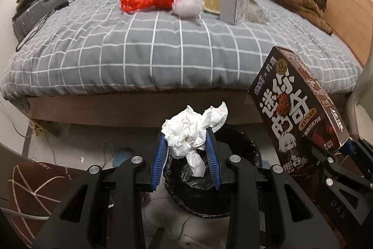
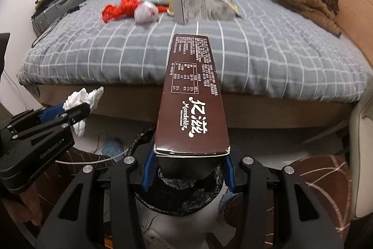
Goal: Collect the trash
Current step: 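Carry the tissue and brown box with both tools over the black trash bin, then open the right tool to drop the box while the left tool drops the tissue into the bin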
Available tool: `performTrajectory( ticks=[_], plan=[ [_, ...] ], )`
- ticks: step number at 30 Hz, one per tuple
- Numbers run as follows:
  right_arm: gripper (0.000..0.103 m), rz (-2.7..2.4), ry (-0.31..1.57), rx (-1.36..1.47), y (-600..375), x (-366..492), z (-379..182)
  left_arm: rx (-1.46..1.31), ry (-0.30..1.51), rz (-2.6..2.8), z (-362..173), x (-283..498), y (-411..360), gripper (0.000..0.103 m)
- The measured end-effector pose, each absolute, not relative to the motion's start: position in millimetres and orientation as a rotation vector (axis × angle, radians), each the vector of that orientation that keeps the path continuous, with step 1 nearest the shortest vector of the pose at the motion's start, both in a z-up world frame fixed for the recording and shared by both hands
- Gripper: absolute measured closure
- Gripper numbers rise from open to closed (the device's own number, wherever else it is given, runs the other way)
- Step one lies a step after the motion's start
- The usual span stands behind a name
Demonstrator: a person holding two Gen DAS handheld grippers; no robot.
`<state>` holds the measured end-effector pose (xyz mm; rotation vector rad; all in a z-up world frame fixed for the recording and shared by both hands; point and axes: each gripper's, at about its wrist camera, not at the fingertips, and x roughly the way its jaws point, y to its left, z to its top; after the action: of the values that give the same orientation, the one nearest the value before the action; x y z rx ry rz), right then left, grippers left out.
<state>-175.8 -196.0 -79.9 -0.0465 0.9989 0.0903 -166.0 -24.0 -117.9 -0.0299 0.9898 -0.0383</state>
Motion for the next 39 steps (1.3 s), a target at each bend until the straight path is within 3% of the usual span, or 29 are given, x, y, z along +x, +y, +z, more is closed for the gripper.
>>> performTrajectory(
  ticks=[12,33,37,39],
  plan=[
    [0.059,0.110,1.145,-0.066,-194.0,-156.6,-142.8,-0.013,1.076,-0.101,-167.1,-136.8,-45.4,0.070],
    [0.056,0.180,1.264,-0.069,-165.6,-138.9,-183.2,-0.103,1.203,-0.015,-212.8,-128.4,16.2,0.071],
    [0.033,0.132,1.233,-0.067,-170.6,-134.5,-175.9,-0.092,1.204,-0.025,-218.1,-126.0,9.5,0.071],
    [0.028,0.114,1.219,-0.057,-178.5,-131.6,-170.9,-0.086,1.205,-0.034,-216.9,-121.5,-0.5,0.071]
  ],
)
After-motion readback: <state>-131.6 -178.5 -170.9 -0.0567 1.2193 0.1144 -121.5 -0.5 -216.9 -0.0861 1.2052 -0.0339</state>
